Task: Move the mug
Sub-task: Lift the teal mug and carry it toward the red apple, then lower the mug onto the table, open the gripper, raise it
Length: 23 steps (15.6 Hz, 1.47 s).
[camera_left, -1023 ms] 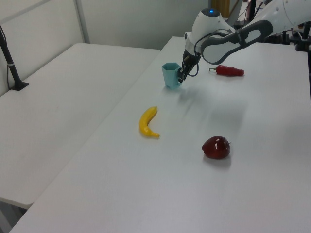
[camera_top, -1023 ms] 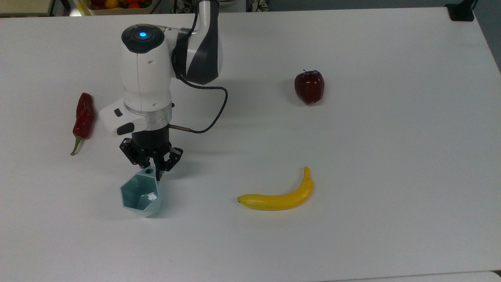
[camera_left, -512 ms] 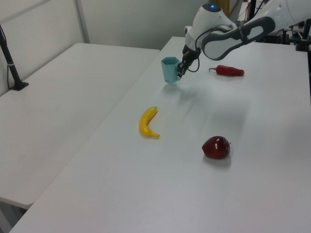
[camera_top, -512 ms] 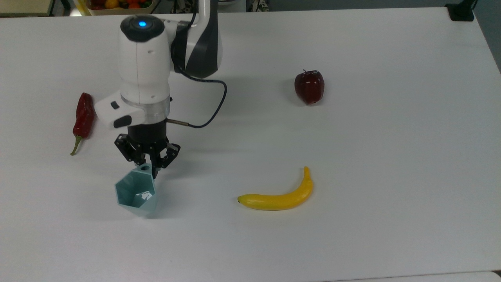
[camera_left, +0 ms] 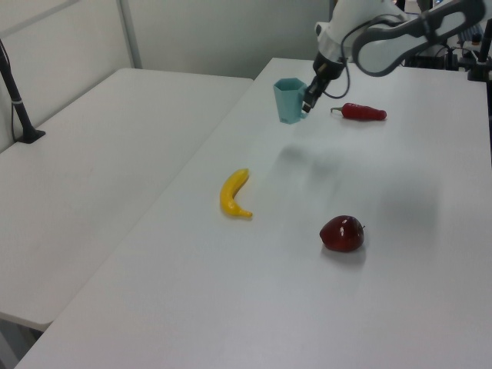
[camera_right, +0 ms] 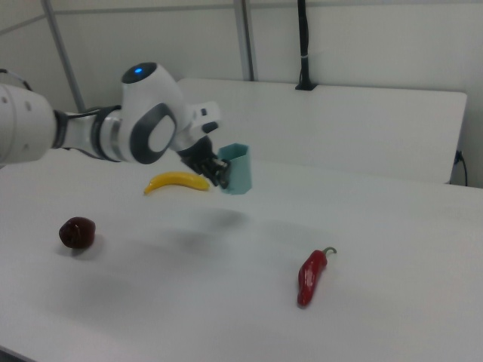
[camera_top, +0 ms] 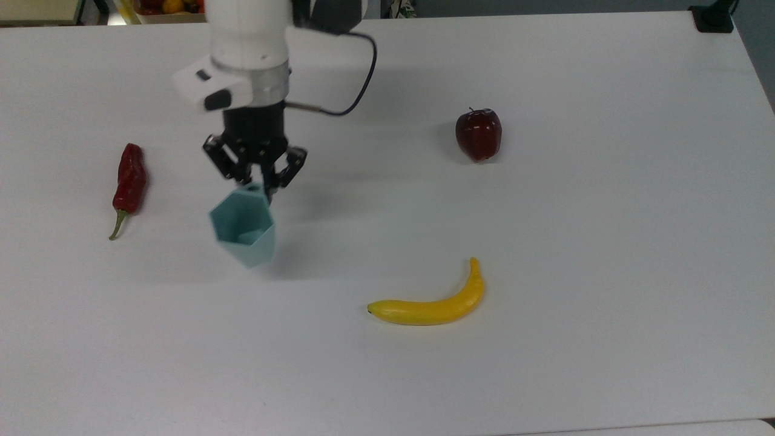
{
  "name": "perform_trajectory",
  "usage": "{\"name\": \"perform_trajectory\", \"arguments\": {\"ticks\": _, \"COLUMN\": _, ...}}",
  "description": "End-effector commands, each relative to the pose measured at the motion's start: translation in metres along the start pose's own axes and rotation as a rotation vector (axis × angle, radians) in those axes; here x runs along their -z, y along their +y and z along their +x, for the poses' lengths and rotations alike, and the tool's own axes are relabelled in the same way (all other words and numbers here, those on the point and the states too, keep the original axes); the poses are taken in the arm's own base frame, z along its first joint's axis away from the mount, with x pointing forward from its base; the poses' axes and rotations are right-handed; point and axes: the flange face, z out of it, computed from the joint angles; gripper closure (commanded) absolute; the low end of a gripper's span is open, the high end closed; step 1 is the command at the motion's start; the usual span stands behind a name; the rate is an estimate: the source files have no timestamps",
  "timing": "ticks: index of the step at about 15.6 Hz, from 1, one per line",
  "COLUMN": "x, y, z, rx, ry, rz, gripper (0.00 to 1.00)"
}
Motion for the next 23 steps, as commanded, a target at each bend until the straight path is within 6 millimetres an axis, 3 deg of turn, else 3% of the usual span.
{"name": "perform_trajectory", "arguments": {"ticks": 1, "x": 0.031, "y": -0.032, "z": -0.079, "rx": 0.075, "ry": -0.066, "rz": 0.028, "gripper": 0.98}}
{"name": "perform_trajectory", "arguments": {"ticks": 6, "x": 0.011, "y": -0.065, "z": -0.133, "rx": 0.169, "ry": -0.154, "rz": 0.036, "gripper": 0.97}}
{"name": "perform_trajectory", "arguments": {"ticks": 11, "x": 0.001, "y": -0.066, "z": -0.136, "rx": 0.184, "ry": -0.172, "rz": 0.033, "gripper": 0.93}}
{"name": "perform_trajectory", "arguments": {"ticks": 13, "x": -0.009, "y": -0.067, "z": -0.139, "rx": 0.186, "ry": -0.196, "rz": 0.030, "gripper": 0.86}}
{"name": "perform_trajectory", "arguments": {"ticks": 15, "x": -0.013, "y": -0.066, "z": -0.143, "rx": 0.186, "ry": -0.229, "rz": 0.024, "gripper": 0.66}}
{"name": "perform_trajectory", "arguments": {"ticks": 19, "x": 0.000, "y": -0.063, "z": -0.135, "rx": 0.185, "ry": -0.319, "rz": 0.001, "gripper": 0.38}}
{"name": "perform_trajectory", "arguments": {"ticks": 23, "x": 0.023, "y": -0.072, "z": -0.119, "rx": 0.199, "ry": -0.399, "rz": -0.020, "gripper": 0.21}}
